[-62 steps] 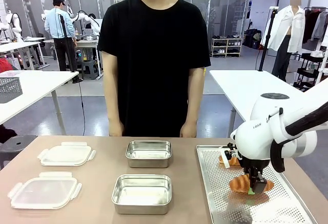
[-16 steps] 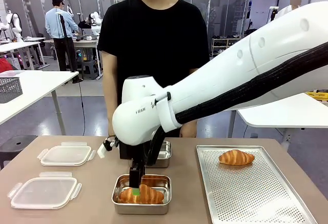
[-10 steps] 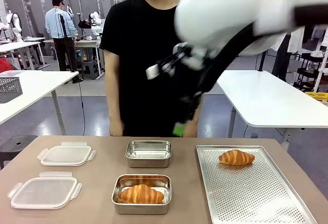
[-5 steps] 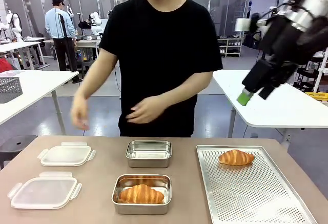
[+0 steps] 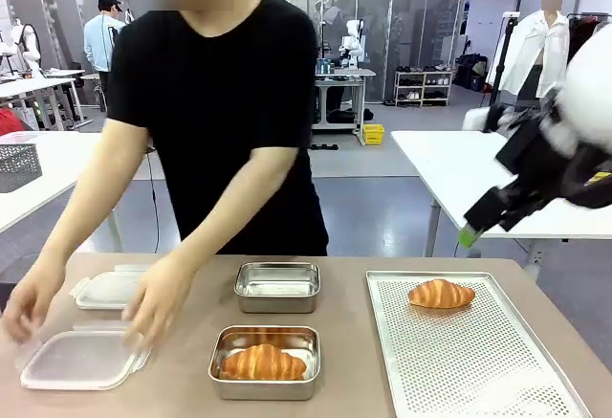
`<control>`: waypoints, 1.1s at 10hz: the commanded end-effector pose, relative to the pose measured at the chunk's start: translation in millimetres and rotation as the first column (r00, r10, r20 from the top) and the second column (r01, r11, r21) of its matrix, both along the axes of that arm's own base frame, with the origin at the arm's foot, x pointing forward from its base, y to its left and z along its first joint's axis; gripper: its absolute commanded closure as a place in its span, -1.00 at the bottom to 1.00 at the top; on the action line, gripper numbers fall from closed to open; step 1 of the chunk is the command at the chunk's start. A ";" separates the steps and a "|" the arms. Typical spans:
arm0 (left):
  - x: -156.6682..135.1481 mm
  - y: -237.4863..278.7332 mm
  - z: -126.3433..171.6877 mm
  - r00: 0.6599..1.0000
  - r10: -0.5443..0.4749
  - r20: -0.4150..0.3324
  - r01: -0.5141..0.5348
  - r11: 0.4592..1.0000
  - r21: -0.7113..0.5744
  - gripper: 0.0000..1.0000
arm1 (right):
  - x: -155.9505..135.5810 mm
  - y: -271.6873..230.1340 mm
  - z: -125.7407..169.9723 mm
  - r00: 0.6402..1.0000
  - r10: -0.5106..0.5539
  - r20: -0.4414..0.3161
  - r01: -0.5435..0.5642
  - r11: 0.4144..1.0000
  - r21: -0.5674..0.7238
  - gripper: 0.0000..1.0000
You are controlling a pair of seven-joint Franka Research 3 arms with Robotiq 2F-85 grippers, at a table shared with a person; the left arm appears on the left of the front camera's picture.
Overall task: Place the bread into the airtight container.
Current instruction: Pick up a Butter Roll and place it into an empty Airtight Container.
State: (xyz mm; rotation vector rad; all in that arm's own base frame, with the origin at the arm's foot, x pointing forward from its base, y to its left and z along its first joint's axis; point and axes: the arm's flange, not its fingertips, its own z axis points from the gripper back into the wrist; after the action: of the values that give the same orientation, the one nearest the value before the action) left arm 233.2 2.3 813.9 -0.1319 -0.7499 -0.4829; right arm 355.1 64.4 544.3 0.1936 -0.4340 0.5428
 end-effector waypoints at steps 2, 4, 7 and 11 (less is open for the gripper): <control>-0.6 0.1 1.2 1.000 -0.009 0.004 0.009 1.000 0.004 -1.00 | 82.0 55.2 -53.8 0.946 0.318 0.052 -0.323 0.934 0.151 -1.00; -0.6 0.1 1.2 1.000 -0.009 0.004 0.009 1.000 0.004 -1.00 | 104.6 78.6 -70.6 0.949 0.315 0.002 -0.315 0.946 0.073 -1.00; -0.6 0.1 1.2 1.000 -0.009 0.004 0.009 1.000 0.004 -1.00 | 107.8 66.5 -76.9 0.965 0.261 -0.013 -0.260 0.965 0.028 -1.00; -0.6 0.1 1.2 1.000 -0.009 0.004 0.009 1.000 0.004 -1.00 | -56.3 -146.7 -83.5 0.963 -0.239 0.122 0.171 0.896 0.410 -1.00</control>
State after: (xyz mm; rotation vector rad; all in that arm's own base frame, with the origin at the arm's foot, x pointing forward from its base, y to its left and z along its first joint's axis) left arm 233.2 2.6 813.9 -0.1320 -0.7500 -0.4822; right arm 387.6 -5.0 473.5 0.4187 -0.5540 0.4282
